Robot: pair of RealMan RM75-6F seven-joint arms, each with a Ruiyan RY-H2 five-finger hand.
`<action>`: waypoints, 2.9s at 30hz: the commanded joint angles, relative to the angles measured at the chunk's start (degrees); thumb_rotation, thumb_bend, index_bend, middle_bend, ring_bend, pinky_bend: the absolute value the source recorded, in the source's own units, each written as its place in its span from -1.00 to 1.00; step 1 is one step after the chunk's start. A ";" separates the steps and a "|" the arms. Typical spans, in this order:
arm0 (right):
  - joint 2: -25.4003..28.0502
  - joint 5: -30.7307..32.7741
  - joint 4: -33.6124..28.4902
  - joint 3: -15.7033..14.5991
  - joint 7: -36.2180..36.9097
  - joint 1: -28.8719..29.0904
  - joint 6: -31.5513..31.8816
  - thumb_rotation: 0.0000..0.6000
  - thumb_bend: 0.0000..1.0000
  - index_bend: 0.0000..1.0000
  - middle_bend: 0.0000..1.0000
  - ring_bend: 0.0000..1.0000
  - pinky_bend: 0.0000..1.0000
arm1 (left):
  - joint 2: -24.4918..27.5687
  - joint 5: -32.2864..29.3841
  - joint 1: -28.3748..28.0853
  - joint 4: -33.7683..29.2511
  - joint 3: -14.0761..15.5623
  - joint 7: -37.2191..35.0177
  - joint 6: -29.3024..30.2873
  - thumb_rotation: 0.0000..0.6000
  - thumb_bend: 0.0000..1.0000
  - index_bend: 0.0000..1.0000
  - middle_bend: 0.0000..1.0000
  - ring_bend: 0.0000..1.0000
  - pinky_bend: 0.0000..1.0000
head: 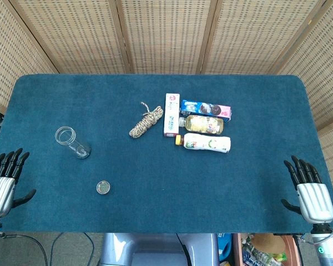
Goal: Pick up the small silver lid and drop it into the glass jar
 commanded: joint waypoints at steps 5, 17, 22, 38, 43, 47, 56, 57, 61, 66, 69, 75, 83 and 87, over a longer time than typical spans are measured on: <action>0.15 0.06 -0.01 -0.04 0.37 -0.21 0.25 1.00 -0.75 -0.87 -1.00 -1.00 -0.72 | 0.03 0.13 0.04 -0.37 0.17 0.80 -0.04 1.00 -0.58 -1.00 -1.00 -1.00 -1.00; 0.18 -0.22 -0.32 -0.23 0.20 -0.19 0.17 1.00 -0.75 -0.87 -1.00 -1.00 -0.72 | 0.13 0.45 0.04 -0.51 0.10 0.21 0.30 1.00 -0.57 -1.00 -1.00 -1.00 -1.00; 0.22 0.09 -0.36 -0.17 0.07 -0.17 -0.03 1.00 -0.75 -0.87 -1.00 -1.00 -0.72 | 0.02 0.47 -0.06 -0.47 0.20 0.40 0.01 1.00 -0.57 -1.00 -1.00 -1.00 -1.00; 0.48 0.67 -0.42 -0.13 0.68 -0.13 -0.54 1.00 -0.75 -0.87 -1.00 -1.00 -0.72 | 0.11 2.16 -0.78 -4.42 1.73 2.63 -1.95 1.00 -0.56 -0.88 -1.00 -1.00 -1.00; 0.45 0.74 -0.49 -0.14 0.65 -0.07 -0.71 1.00 -0.75 -0.87 -1.00 -1.00 -0.72 | 0.07 2.98 -2.15 -7.02 2.19 6.20 -4.43 1.00 -0.56 -0.57 -1.00 -1.00 -1.00; 0.48 0.96 -0.41 -0.06 0.96 0.00 -0.88 1.00 -0.75 -0.87 -1.00 -1.00 -0.72 | 0.03 2.28 -3.74 -9.69 1.83 10.44 -7.27 1.00 -0.56 -0.42 -1.00 -1.00 -1.00; 0.85 0.71 -0.34 -0.11 2.40 -0.12 -0.65 1.00 -0.75 -0.87 -1.00 -1.00 -0.72 | -2.33 -1.60 -7.35 -12.09 0.18 17.33 -13.20 1.00 -0.43 -0.26 -1.00 -1.00 -1.00; 0.89 0.69 -0.34 -0.13 2.54 -0.12 -0.65 1.00 -0.75 -0.87 -1.00 -1.00 -0.72 | -2.72 -2.27 -7.72 -12.03 0.02 17.81 -13.88 1.00 -0.37 -0.24 -1.00 -1.00 -1.00; 1.05 0.68 -0.26 -0.12 3.14 -0.14 -0.64 1.00 -0.75 -0.87 -1.00 -1.00 -0.72 | -4.41 -4.50 -8.95 -11.51 -0.45 19.50 -15.92 1.00 -0.25 -0.20 -1.00 -1.00 -1.00; 1.21 0.75 -0.21 -0.13 3.73 -0.09 -0.84 1.00 -0.75 -0.87 -1.00 -1.00 -0.72 | -6.55 -6.55 -10.16 -10.23 -0.85 20.54 -17.54 1.00 -0.23 -0.20 -1.00 -1.00 -1.00; 1.21 0.71 -0.23 -0.14 3.76 -0.06 -0.87 1.00 -0.75 -0.87 -1.00 -1.00 -0.72 | -7.64 -7.27 -10.74 -9.69 -0.79 21.35 -18.28 1.00 -0.23 -0.19 -1.00 -1.00 -1.00; 1.25 0.69 -0.35 -0.23 3.75 -0.04 -1.00 1.00 -0.75 -0.87 -1.00 -1.00 -0.72 | -10.19 -9.23 -11.98 -8.36 -0.78 23.69 -19.74 1.00 -0.22 -0.18 -1.00 -1.00 -1.00; 1.33 0.86 -0.37 -0.21 4.13 0.00 -1.18 1.00 -0.75 -0.87 -1.00 -1.00 -0.72 | -12.78 -12.27 -12.77 -8.18 0.02 27.42 -21.17 1.00 -0.22 -0.15 -1.00 -1.00 -1.00; 1.43 0.77 -0.38 -0.22 4.46 -0.03 -1.09 1.00 -0.75 -0.87 -1.00 -1.00 -0.72 | -13.74 -14.98 -12.74 -8.81 0.21 30.01 -21.10 1.00 -0.22 -0.15 -1.00 -1.00 -1.00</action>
